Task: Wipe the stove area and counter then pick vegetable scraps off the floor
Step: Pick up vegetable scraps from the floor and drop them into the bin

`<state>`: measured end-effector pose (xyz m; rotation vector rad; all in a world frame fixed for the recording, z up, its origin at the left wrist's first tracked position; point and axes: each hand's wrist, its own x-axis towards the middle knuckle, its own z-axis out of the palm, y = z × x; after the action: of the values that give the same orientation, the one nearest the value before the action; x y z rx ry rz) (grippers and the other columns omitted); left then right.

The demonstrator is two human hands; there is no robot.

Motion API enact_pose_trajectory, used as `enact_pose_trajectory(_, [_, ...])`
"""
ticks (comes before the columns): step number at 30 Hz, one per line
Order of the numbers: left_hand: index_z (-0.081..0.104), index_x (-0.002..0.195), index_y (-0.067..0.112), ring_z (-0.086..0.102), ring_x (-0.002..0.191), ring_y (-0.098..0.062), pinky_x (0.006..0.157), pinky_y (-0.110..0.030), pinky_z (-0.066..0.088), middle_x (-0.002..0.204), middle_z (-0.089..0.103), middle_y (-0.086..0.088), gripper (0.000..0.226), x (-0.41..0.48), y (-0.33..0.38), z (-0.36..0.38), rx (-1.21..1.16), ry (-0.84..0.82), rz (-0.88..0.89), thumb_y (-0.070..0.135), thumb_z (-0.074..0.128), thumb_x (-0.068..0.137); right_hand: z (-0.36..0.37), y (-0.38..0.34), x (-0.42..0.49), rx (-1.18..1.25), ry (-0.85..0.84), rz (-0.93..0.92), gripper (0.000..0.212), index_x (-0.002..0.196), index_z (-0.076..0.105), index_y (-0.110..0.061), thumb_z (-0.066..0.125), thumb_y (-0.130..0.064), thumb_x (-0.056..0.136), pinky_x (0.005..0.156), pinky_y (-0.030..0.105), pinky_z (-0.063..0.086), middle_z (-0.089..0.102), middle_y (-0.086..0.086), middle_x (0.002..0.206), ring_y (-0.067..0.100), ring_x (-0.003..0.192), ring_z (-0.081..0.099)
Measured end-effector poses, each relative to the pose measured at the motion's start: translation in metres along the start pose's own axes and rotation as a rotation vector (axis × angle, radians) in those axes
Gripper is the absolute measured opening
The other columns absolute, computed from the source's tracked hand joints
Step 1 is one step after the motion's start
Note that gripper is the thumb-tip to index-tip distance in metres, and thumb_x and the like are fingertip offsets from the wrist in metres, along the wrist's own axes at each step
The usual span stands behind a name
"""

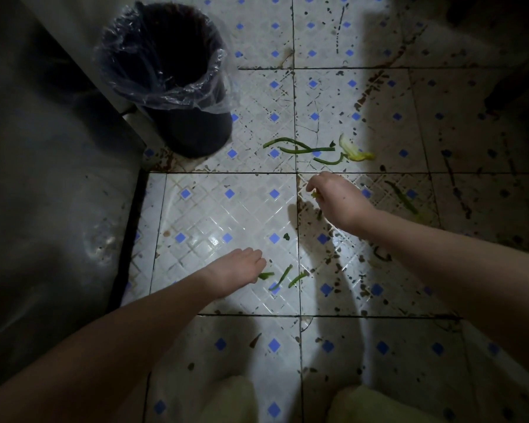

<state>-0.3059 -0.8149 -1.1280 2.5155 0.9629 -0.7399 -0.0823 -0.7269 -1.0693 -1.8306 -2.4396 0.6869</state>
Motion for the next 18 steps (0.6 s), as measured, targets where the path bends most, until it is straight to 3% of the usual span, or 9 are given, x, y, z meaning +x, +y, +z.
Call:
enact_pose_trajectory(11, [0.047, 0.12, 0.005, 0.049, 0.105, -0.025, 0.086, -0.034, 0.04, 0.119, 0.049, -0.013, 0.022, -0.002, 0.017, 0.001, -0.184, 0.003, 0.006, 0.008, 0.044, 0.098, 0.0, -0.001, -0.001, -0.033, -0.007, -0.02, 0.037, 0.118, 0.057, -0.012, 0.048, 0.008, 0.088, 0.086, 0.039, 0.05, 0.057, 0.008, 0.116, 0.024, 0.104, 0.054])
enact_pose_trajectory(14, [0.045, 0.124, 0.004, 0.05, 0.103, -0.027, 0.084, -0.034, 0.042, 0.119, 0.047, -0.015, 0.041, -0.003, 0.031, 0.005, -0.176, -0.028, 0.011, -0.012, 0.047, 0.087, 0.001, -0.003, -0.001, -0.044, -0.002, -0.03, 0.036, 0.118, 0.056, -0.011, 0.048, 0.007, 0.088, 0.082, 0.034, 0.049, 0.058, 0.008, 0.115, 0.024, 0.102, 0.055])
enact_pose_trajectory(18, [0.041, 0.13, 0.002, 0.05, 0.107, -0.028, 0.09, -0.036, 0.043, 0.122, 0.046, -0.017, 0.053, 0.0, 0.041, 0.01, -0.128, -0.052, 0.014, -0.01, 0.058, 0.081, 0.003, -0.005, 0.0, -0.05, -0.003, -0.039, 0.036, 0.118, 0.057, -0.012, 0.049, 0.007, 0.088, 0.079, 0.028, 0.044, 0.058, 0.008, 0.115, 0.022, 0.101, 0.055])
